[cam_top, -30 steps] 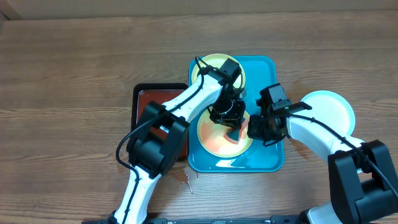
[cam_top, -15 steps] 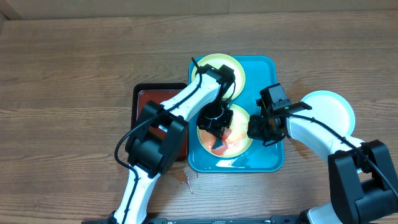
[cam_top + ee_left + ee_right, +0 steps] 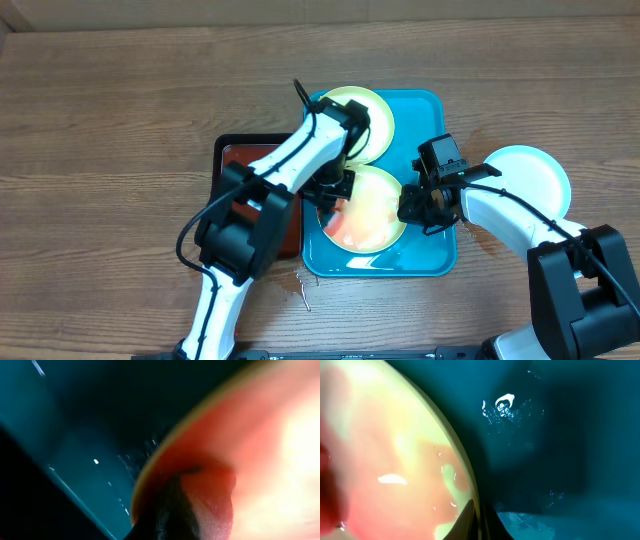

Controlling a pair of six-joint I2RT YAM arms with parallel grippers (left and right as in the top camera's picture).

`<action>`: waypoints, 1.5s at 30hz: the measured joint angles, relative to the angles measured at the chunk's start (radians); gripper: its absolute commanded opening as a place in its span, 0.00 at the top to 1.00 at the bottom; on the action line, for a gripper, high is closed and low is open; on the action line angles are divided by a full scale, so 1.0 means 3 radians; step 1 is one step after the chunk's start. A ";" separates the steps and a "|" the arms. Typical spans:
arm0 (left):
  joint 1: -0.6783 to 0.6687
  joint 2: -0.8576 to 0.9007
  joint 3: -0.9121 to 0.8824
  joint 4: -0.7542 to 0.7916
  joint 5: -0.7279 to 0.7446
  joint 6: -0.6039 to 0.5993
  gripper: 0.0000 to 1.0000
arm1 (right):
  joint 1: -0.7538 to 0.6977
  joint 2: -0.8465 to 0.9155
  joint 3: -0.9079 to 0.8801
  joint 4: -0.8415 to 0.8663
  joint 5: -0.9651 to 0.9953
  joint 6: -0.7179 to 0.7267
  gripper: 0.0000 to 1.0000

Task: Clean dirty plates on tray and stack at the side
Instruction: 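Scrub the lower plate with the sponge while right gripper holds its rim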

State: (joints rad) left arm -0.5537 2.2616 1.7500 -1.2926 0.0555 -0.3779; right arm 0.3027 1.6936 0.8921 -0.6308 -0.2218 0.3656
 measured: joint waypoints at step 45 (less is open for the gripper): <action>-0.0202 0.0070 0.0123 0.0033 0.0827 0.0286 0.96 | 0.0000 0.0000 0.0000 0.0004 -0.0001 0.0000 0.96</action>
State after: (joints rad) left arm -0.6144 2.2826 1.7870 -1.2827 0.3035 -0.2920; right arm 0.3027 1.6936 0.8921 -0.6296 -0.2222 0.3656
